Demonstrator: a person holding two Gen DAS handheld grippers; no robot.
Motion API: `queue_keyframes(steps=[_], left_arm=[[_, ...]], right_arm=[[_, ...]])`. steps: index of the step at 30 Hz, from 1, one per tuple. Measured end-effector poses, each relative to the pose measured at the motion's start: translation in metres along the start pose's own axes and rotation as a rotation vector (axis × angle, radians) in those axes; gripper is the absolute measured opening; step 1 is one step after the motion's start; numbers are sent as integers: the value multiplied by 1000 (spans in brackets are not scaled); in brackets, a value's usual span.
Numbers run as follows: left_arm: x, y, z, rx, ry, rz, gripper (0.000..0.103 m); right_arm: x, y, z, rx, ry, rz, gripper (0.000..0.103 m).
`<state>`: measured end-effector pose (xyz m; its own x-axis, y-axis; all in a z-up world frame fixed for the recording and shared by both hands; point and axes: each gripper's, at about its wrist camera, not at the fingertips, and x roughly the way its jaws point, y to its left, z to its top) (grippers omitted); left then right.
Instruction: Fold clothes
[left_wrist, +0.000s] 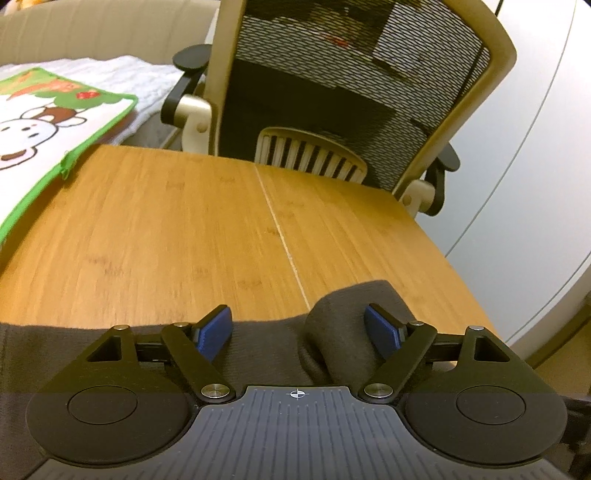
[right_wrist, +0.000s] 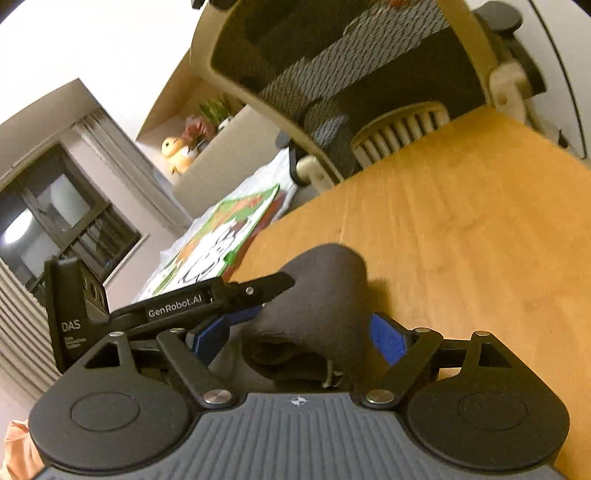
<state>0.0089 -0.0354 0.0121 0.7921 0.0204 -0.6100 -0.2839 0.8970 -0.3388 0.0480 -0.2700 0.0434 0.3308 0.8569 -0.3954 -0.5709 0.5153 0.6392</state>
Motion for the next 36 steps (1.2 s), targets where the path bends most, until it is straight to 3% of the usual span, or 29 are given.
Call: queue_keyframes(steps=[4,7,9,10,12,14,16,22,27,30,36], left_arm=[[0,0,-1,0,0,-2,85],[0,2,-2,-8,2,1,87],[0,4,-2,-18,4,5,90],[-1,5,-3,-22,5,9,92],[-1,5,-3,-29,3,18,92],[-3,6,-2,-41,1,21,93],[-4,6,-1,-52,4,16,94],[-11,-10,1,-13,-10,2,94],[-20,-31,2,59,-49,-8,94],[-17,-37,2,101,-51,29,94],[-12,-24,-2,79,-32,57,95]], right_arm=[[-4,-12,1,92,-13,-9,84],[13,-20,-1,150,50,-27,84],[21,-14,-4,119,68,-12,84],[23,-9,-5,90,79,-17,81],[27,1,-7,16,89,-50,60],[23,6,-6,-35,73,-63,49],[18,7,-2,-71,66,-65,44],[3,35,-5,-367,28,-216,43],[3,59,-20,-574,27,-286,45],[3,67,-26,-629,19,-307,46],[6,72,-30,-673,18,-326,50]])
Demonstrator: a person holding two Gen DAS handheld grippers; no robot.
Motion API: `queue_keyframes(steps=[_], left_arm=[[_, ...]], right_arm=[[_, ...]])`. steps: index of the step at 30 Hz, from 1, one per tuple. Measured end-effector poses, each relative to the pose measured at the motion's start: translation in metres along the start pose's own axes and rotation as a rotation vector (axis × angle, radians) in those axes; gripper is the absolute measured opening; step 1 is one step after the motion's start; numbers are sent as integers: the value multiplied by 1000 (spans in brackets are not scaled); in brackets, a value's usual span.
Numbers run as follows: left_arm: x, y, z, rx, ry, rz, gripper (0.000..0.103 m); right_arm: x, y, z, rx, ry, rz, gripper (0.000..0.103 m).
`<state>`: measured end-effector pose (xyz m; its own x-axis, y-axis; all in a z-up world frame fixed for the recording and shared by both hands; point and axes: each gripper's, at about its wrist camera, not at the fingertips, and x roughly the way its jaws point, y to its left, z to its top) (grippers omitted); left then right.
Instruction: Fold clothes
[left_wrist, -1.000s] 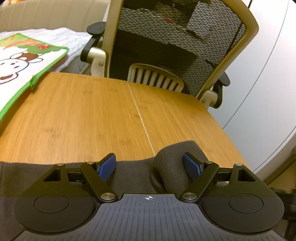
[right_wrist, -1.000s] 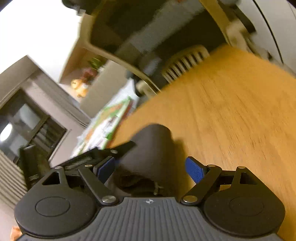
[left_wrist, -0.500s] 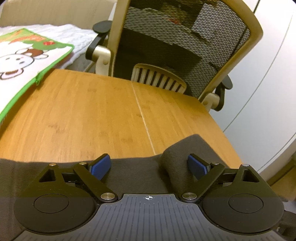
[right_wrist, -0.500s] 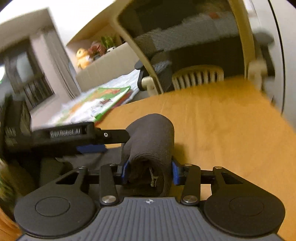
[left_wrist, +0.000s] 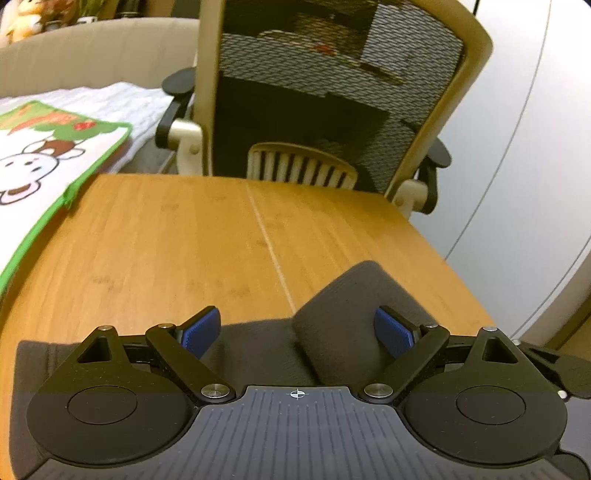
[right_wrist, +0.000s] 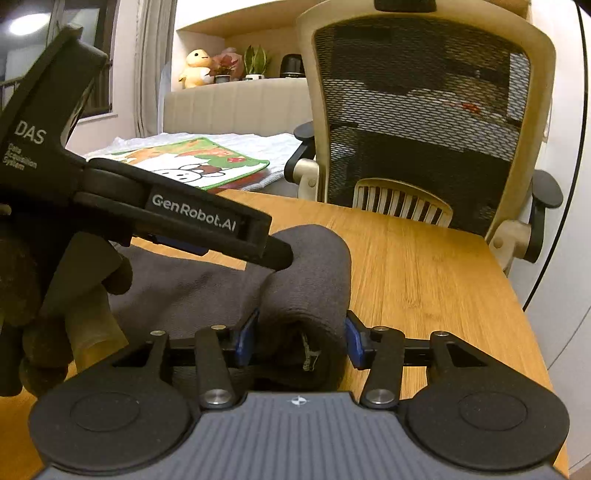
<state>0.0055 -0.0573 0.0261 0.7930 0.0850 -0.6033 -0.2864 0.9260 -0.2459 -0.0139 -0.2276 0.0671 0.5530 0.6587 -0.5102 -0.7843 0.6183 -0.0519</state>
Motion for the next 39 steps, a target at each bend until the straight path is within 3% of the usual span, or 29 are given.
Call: queue_keyframes(steps=[10,15,18,21,23,26,28,29,35,39], left_arm=[[-20,15,-1,-87,-54,-41,94],[-18,11,-1,-49,-46,-21,94],[-9,12,-8,-12,-17,31,96],[-4,19,-12,-32,-3,32,97],[-3,20,-13,-34,-1,32,97],[-3,19,-13,-30,-1,29,97],[-3,19,-13,-33,-1,27,97],[-4,19,-13,-38,-1,28,97],[-22,32,2,-106,-49,35,96],[-29,25,8,-74,-62,19,96]], right_arm=[[3,30,-4,-162,-20,-67,51],[4,46,-6,-245,-34,-84,54],[5,38,-3,-192,-23,-56,59],[5,16,1,-56,-27,31,75],[1,2,3,41,-39,91,78],[-1,-8,4,104,-49,101,76],[1,-6,4,85,-52,72,52],[1,-4,5,72,-53,59,49],[-1,25,11,-130,-78,18,47],[-1,49,8,-227,-84,23,50]])
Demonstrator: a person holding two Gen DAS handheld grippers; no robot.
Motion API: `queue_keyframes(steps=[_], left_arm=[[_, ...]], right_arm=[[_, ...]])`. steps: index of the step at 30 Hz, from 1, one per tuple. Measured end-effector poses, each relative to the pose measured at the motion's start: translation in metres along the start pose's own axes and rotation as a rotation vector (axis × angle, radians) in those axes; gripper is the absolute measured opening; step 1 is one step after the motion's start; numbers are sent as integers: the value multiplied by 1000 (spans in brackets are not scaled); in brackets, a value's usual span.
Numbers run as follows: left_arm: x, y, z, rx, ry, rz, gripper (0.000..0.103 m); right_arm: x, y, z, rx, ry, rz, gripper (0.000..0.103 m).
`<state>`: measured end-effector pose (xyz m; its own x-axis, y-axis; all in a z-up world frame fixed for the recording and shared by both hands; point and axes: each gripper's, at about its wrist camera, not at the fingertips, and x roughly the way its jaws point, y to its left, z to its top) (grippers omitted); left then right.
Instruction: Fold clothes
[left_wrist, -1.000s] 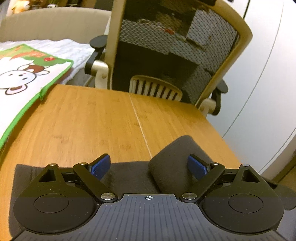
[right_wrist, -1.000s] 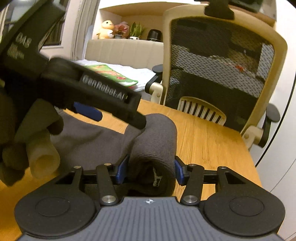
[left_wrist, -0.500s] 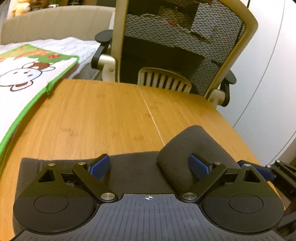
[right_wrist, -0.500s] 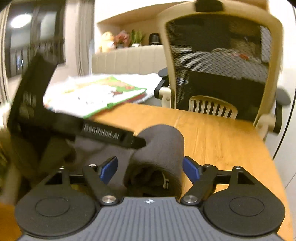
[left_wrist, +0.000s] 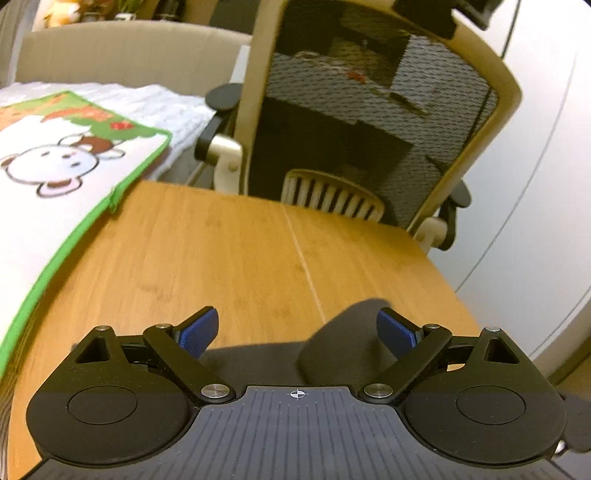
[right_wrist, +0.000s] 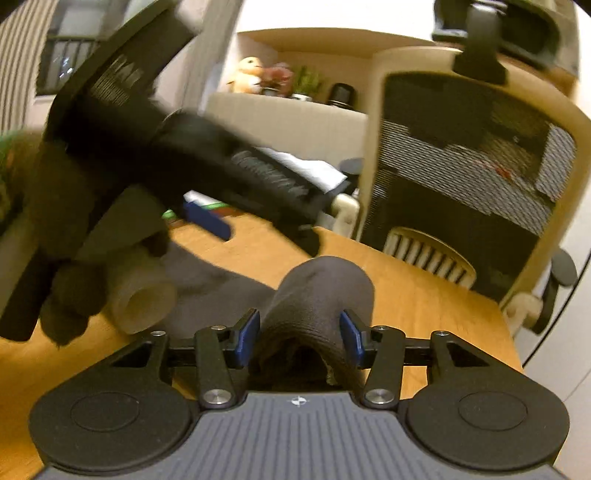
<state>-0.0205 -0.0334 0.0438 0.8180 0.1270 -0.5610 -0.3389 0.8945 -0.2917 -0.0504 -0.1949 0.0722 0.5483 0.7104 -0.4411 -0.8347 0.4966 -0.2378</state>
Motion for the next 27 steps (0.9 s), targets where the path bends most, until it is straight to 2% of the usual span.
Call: queue_keyframes(steps=[2,6,7,9,14,18,20,23,24,27], left_arm=[[7,-3,-5,36,24,32,96],[19,9,-14,26,61,83,98],[21,12,-15,27,64,85,98],[22,15,-17,18,66,81,98],[23,14,-17,21,65,71,98],[23,18,-18,9,69,65,98],[23,19,-18,8,71,64,98],[23,20,-19,4,71,66,98],[23,20,-18,0,71,68,98],[19,22,-17,-14,67,76,97]], right_arm=[[2,3,1,1,-1,11,53],[-6,-10,0,65,-5,42,62],[-9,-15,-1,89,-7,53,63],[-15,-28,-3,159,-14,77,75],[-8,-50,-9,340,17,79,78],[6,-64,-18,488,43,100,91],[12,-67,-21,536,55,118,90],[14,-59,-17,471,63,132,59],[12,-53,-13,416,60,108,55],[9,-35,-3,266,49,53,54]])
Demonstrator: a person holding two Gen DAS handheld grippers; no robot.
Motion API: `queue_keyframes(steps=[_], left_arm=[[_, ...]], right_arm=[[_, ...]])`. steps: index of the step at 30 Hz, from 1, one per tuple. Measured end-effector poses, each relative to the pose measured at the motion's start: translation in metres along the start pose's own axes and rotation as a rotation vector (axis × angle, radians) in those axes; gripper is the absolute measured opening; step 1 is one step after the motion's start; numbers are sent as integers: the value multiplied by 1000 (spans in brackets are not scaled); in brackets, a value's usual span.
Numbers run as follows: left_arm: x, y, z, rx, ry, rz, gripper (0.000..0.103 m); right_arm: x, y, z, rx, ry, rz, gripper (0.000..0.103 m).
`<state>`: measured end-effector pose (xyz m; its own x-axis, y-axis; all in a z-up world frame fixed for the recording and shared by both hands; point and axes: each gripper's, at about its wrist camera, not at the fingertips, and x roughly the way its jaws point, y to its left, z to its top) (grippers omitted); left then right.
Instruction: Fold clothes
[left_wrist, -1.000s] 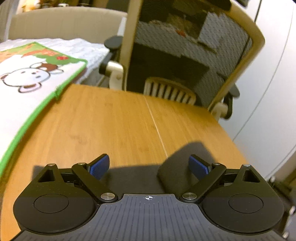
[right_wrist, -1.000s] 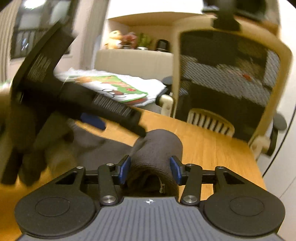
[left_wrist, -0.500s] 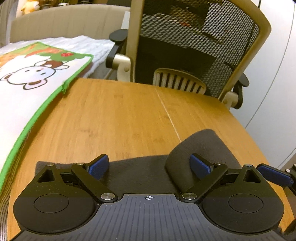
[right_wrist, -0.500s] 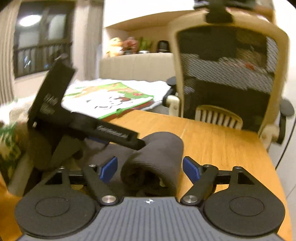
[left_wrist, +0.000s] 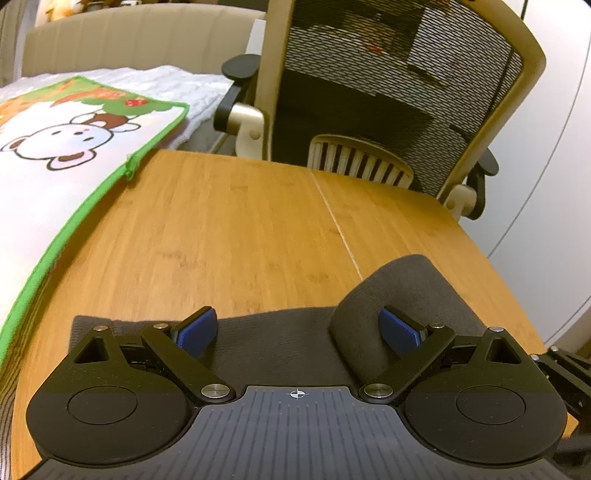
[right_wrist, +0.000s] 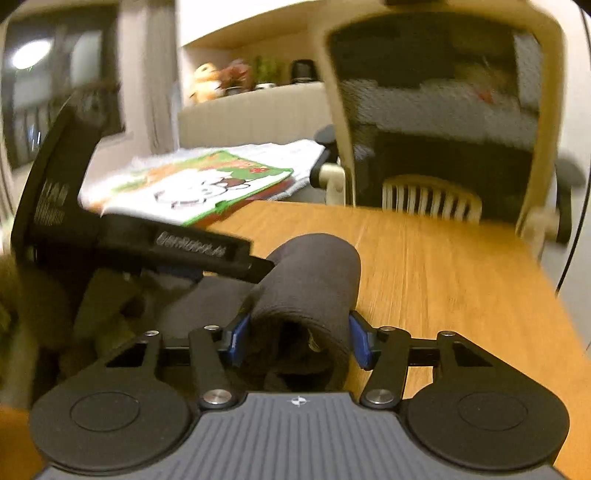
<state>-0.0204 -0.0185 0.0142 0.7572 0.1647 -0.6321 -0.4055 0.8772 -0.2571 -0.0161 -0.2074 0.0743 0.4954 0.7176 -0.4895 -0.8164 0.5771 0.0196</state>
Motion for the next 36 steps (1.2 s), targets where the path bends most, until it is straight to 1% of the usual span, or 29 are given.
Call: queue_keyframes(steps=[2,6,9,10,12,13,14,16,17,19,20,22,28,31,34,36], left_arm=[[-8,2,3,-13,-17,2,97],[-29,3,14,-29,-70,-23,97],[-37,-7,17,2,-82,-56,98],[-35,-11,15,19,-76,-57,98],[-29,-13,11,42,-59,-46,99],[-26,-11,8,43,-54,-42,100],[-23,-10,6,45,-48,-38,100],[-21,-3,5,25,-47,-36,101],[-21,1,5,21,-50,-31,101],[-22,6,4,16,-52,-24,102],[-22,8,4,11,-51,-23,103],[-22,11,3,1,-50,-25,103],[-21,14,0,-16,-46,-32,103],[-22,14,-1,-17,-45,-35,103],[-21,14,-2,-20,-44,-41,103],[-20,14,-3,-23,-43,-45,103]], right_arm=[[-1,14,0,-85,-9,-32,54],[-2,46,-3,-285,-28,-97,57],[-2,71,-10,-417,-48,-127,59],[-2,76,-12,-446,-53,-128,59],[-3,79,-11,-447,-53,-109,65],[-3,79,-11,-441,-52,-97,66],[-5,74,-9,-406,-46,-75,68],[-13,56,-2,-295,-41,-5,75],[-16,46,1,-232,-39,31,82],[-22,26,8,-99,-37,86,85],[-23,16,11,-26,-36,102,86],[-20,1,18,80,-21,125,88],[8,-8,14,225,56,209,94],[25,-19,7,342,90,241,94],[32,-31,6,442,104,272,94],[33,-31,5,429,96,264,92]])
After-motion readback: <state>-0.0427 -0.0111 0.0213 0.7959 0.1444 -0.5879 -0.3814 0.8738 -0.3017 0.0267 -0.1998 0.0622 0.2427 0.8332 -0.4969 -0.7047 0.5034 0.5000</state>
